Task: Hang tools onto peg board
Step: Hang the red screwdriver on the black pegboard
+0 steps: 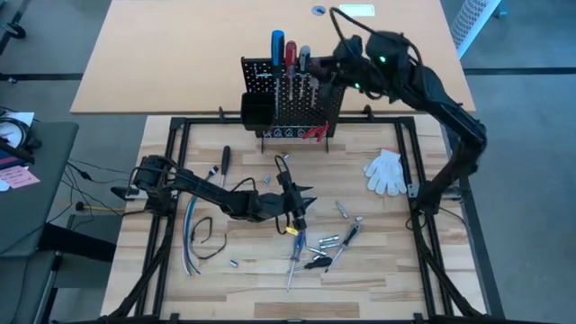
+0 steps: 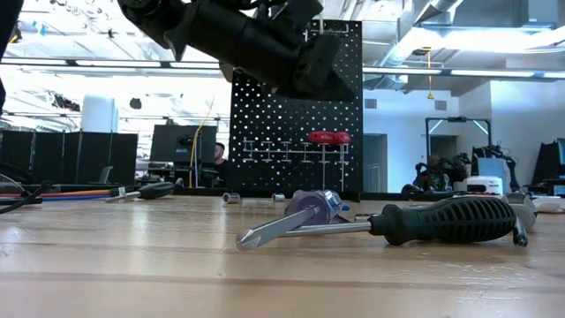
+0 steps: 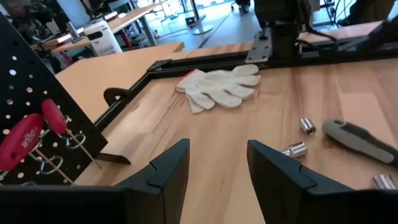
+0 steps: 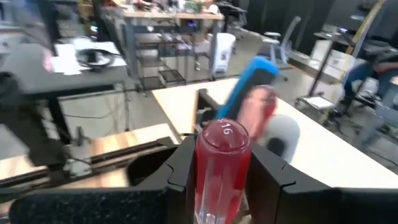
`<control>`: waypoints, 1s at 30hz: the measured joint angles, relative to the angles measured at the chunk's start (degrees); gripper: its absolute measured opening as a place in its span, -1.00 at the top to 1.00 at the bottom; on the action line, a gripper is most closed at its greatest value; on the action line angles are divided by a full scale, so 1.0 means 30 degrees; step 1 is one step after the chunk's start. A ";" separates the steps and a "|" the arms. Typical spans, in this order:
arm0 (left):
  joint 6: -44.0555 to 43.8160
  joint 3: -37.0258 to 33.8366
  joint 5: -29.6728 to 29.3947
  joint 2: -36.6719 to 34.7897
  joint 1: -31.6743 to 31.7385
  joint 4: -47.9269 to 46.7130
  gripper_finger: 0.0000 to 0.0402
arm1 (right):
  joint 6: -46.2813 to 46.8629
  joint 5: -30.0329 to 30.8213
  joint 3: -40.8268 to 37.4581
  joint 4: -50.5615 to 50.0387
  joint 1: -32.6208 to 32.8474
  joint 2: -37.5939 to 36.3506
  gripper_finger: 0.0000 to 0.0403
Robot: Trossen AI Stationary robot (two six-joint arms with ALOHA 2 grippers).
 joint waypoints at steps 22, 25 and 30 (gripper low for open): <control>-0.0029 0.0000 0.0007 0.0000 0.0000 0.0048 0.23 | 0.0126 -0.0135 0.1319 -0.0508 -0.2367 0.0963 0.52; -0.0048 0.0000 0.0007 0.0000 0.0000 0.0055 0.23 | 0.0074 0.0033 0.0932 -0.0104 -0.2371 0.0955 0.52; -0.0072 0.0000 0.0007 0.0000 0.0000 0.0121 0.23 | 0.0039 0.0069 0.0510 -0.0073 -0.2584 0.0970 0.46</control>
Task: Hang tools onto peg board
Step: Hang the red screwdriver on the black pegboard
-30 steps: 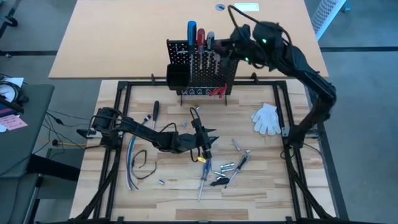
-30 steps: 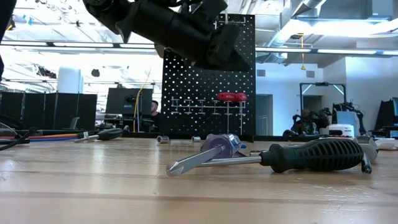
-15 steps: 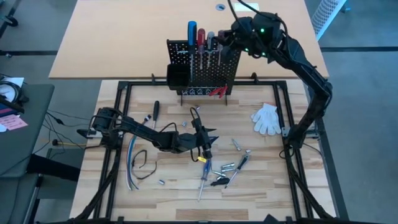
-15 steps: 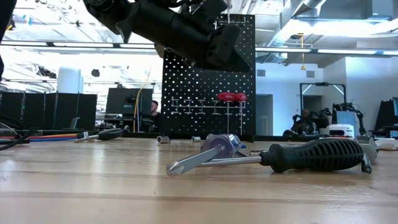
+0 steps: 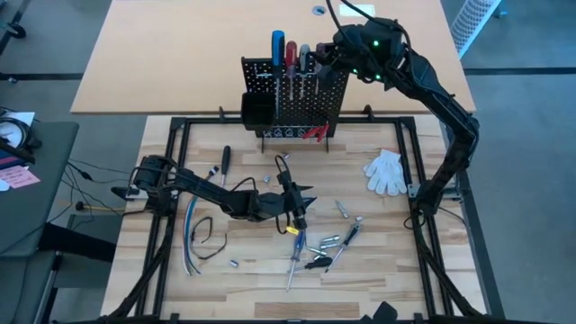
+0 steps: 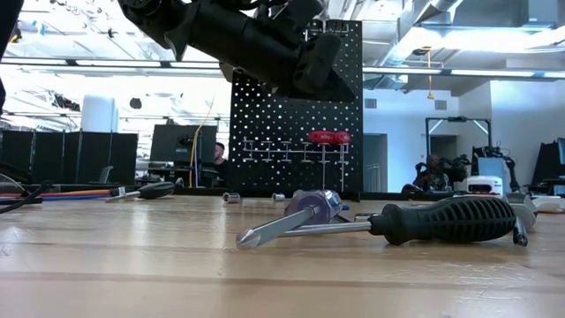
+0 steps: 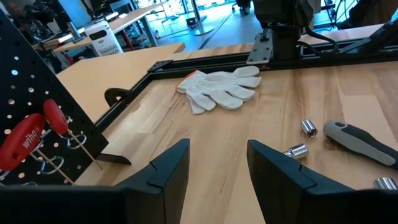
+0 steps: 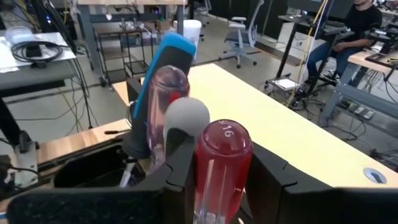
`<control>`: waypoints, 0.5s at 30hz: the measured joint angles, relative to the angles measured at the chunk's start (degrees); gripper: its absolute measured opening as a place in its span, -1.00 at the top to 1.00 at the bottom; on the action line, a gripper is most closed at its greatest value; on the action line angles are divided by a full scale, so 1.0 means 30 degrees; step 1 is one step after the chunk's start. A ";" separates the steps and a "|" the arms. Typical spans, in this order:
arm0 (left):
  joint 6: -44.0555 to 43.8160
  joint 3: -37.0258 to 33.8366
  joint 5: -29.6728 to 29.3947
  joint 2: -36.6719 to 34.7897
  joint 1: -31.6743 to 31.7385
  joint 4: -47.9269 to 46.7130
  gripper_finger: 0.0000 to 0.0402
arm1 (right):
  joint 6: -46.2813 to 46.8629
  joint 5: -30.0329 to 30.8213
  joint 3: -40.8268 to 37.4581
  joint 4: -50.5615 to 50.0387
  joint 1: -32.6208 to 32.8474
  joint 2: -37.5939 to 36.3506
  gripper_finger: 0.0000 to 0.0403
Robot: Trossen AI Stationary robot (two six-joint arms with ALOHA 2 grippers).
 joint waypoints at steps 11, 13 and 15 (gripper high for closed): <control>-0.0059 0.0000 0.0004 0.0007 0.0000 0.0000 0.23 | 0.0000 0.0073 -0.0047 -0.0007 -0.0030 -0.0015 0.22; -0.0059 0.0000 0.0006 0.0007 0.0000 0.0000 0.23 | -0.0035 0.0073 -0.0053 -0.0007 -0.0030 -0.0015 0.21; -0.0059 0.0000 0.0007 0.0007 0.0000 -0.0004 0.23 | -0.0125 0.0073 -0.0053 -0.0007 0.0041 -0.0030 0.21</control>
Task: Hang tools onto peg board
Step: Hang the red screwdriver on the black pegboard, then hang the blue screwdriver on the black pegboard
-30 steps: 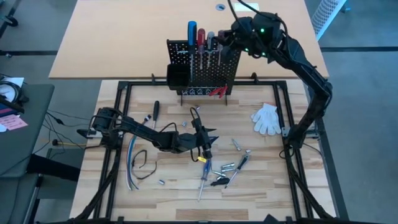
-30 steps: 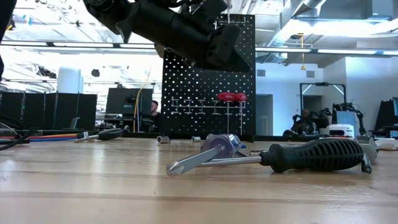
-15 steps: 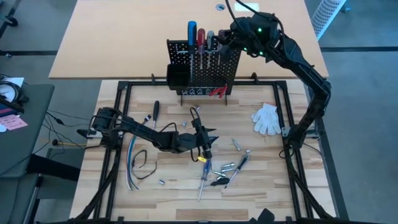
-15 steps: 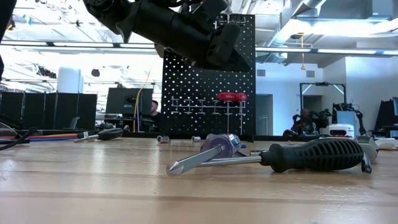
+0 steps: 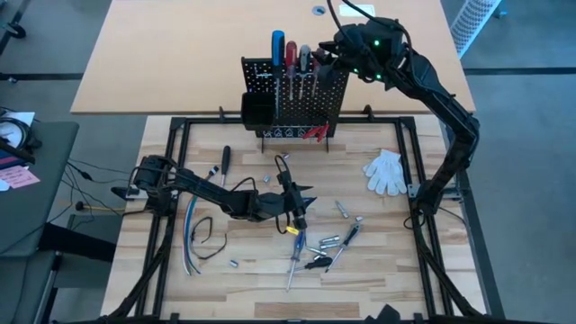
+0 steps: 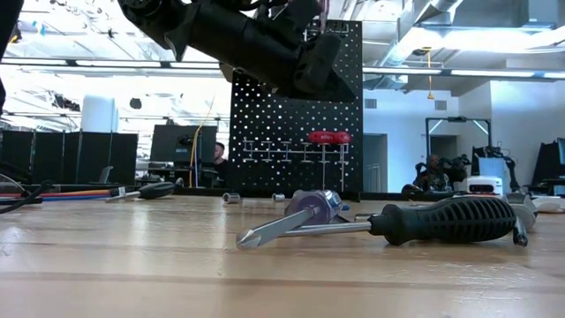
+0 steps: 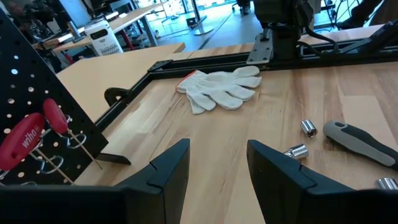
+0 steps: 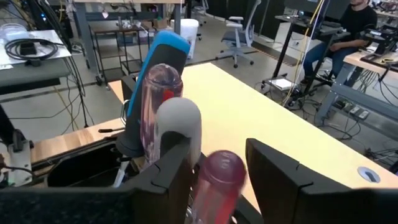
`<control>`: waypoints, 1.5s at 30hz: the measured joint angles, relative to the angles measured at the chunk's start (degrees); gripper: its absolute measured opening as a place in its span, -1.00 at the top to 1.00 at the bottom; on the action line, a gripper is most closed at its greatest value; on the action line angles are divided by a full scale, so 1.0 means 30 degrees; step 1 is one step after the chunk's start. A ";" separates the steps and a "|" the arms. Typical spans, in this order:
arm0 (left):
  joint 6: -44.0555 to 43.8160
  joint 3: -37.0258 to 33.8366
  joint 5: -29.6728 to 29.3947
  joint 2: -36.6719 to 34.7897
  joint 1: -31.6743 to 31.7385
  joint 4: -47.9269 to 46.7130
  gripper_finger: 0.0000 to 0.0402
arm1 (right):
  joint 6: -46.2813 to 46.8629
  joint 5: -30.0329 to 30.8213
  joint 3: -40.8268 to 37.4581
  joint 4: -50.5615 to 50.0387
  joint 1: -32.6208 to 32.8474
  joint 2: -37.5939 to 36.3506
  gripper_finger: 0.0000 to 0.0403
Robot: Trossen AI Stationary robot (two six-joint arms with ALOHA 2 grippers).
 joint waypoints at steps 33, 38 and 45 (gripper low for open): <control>-0.9695 0.0015 -0.0044 -0.0342 -0.6714 -0.9901 0.23 | 0.4871 0.2790 -1.9620 -0.0074 1.8070 -0.9893 0.20; -1.3490 0.0007 0.1054 0.0896 -0.5865 -0.8752 0.10 | 0.7191 0.4386 -2.1809 0.0885 2.0797 -0.9339 0.20; -1.5397 0.0125 0.3651 0.0969 -0.4487 -0.8394 -0.29 | 0.9594 0.8225 -2.1944 0.0358 2.4275 -0.9308 0.20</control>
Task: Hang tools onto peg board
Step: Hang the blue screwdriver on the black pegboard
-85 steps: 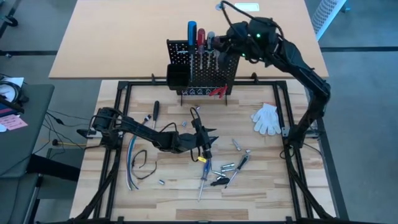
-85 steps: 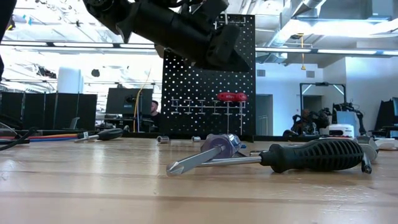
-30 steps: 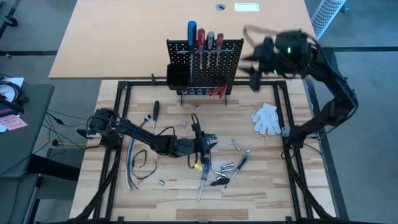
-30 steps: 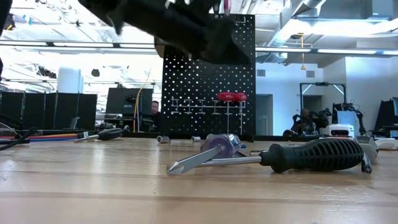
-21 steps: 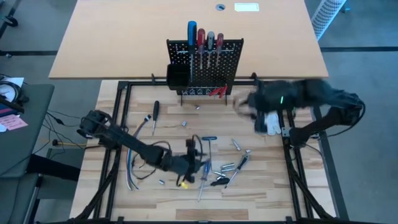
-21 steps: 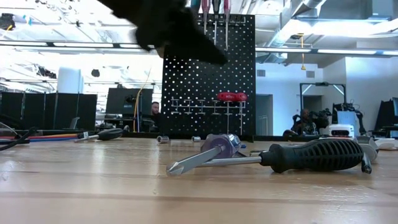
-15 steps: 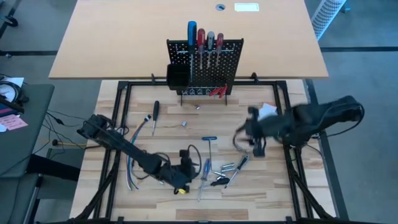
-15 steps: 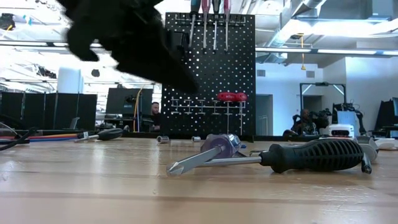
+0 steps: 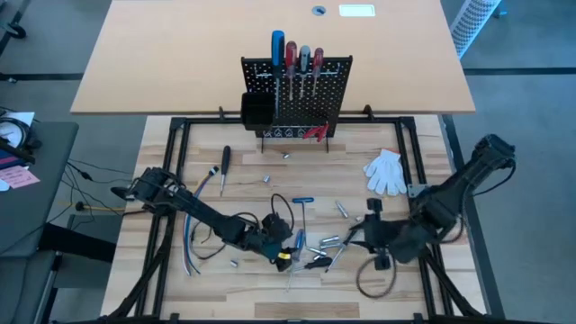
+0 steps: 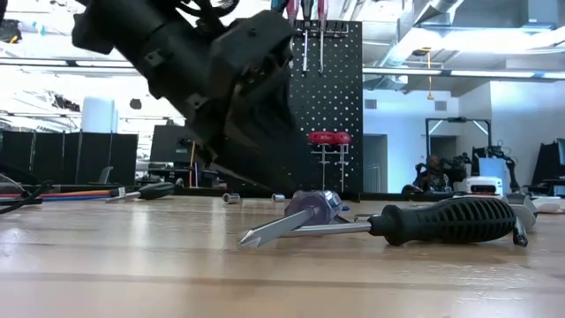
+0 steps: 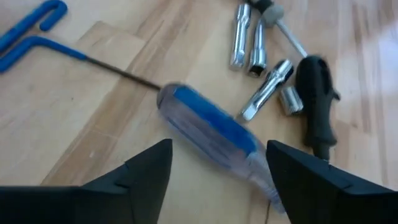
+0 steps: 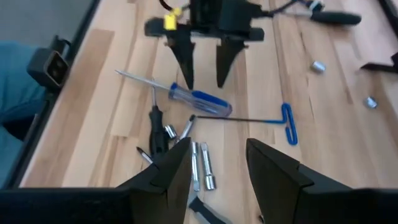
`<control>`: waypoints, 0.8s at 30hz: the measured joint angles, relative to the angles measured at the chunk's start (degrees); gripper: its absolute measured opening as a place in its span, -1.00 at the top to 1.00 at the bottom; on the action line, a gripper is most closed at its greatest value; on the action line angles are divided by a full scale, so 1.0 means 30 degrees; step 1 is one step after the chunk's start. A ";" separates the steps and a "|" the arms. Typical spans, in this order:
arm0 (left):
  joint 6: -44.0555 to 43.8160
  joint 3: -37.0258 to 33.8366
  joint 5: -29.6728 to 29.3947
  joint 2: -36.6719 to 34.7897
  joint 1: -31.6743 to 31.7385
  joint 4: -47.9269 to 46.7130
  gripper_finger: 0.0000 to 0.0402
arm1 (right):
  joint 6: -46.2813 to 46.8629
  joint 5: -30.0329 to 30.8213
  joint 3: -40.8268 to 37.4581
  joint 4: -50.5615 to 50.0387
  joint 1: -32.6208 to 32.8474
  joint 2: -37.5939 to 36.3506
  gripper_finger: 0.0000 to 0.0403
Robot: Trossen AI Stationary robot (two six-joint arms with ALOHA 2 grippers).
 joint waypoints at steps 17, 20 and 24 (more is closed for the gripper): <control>-0.0378 0.5849 -0.2561 0.2551 0.0011 -0.7749 -0.34 | 0.1059 0.3388 0.0007 0.0669 0.3339 -0.0118 0.32; -0.0615 0.7860 -0.2634 0.3758 0.0154 -1.0479 -0.33 | 0.1059 0.3395 0.0007 0.0713 0.3425 -0.0111 0.32; -0.0631 0.9527 -0.1286 0.4919 0.0452 -1.2442 -0.33 | 0.1066 0.3454 0.0007 0.0827 0.3630 -0.0111 0.32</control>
